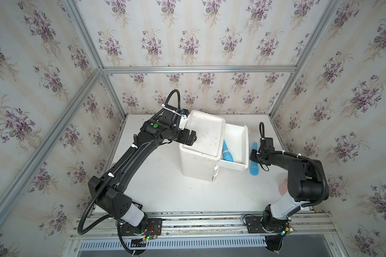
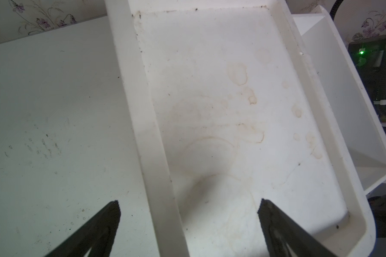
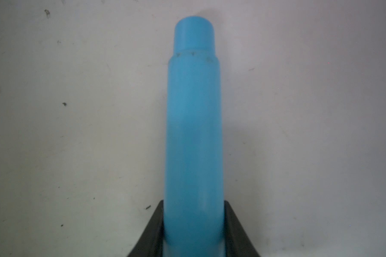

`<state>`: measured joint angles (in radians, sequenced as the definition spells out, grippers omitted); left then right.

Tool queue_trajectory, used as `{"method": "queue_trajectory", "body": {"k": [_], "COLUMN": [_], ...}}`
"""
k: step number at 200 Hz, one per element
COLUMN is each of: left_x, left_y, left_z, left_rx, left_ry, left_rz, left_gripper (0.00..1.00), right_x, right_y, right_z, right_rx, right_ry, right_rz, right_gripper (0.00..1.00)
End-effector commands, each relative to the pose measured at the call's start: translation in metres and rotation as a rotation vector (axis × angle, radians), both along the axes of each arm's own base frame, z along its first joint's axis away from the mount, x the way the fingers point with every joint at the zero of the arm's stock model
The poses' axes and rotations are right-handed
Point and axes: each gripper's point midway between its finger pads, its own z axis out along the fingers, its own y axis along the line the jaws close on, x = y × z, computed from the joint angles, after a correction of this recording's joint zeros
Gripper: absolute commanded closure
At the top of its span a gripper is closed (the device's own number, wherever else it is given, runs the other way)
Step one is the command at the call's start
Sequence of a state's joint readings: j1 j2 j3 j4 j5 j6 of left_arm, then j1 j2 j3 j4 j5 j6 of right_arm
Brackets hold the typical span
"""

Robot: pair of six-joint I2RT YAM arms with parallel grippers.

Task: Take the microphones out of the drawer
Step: Place the microphone at the center of the board.

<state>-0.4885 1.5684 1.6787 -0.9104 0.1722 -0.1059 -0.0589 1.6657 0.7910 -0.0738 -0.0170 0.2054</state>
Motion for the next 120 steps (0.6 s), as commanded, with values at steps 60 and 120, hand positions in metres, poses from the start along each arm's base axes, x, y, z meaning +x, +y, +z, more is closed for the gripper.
{"method": "queue_trajectory", "body": {"k": [60, 120], "left_x": [-0.004, -0.003], "left_y": [0.002, 0.009], "left_z": [0.002, 0.006], "left_rx": [-0.037, -0.076], "left_ry": [0.004, 0.002], "left_rz": [-0.003, 0.013], "left_gripper": [0.01, 0.01], "right_x": [-0.014, -0.015], "right_y": [0.003, 0.003], "right_z": [-0.009, -0.005], "right_rx": [0.015, 0.014], "right_ry": [0.068, 0.073], "right_rz": [0.01, 0.011], "right_gripper": [0.51, 0.37]}}
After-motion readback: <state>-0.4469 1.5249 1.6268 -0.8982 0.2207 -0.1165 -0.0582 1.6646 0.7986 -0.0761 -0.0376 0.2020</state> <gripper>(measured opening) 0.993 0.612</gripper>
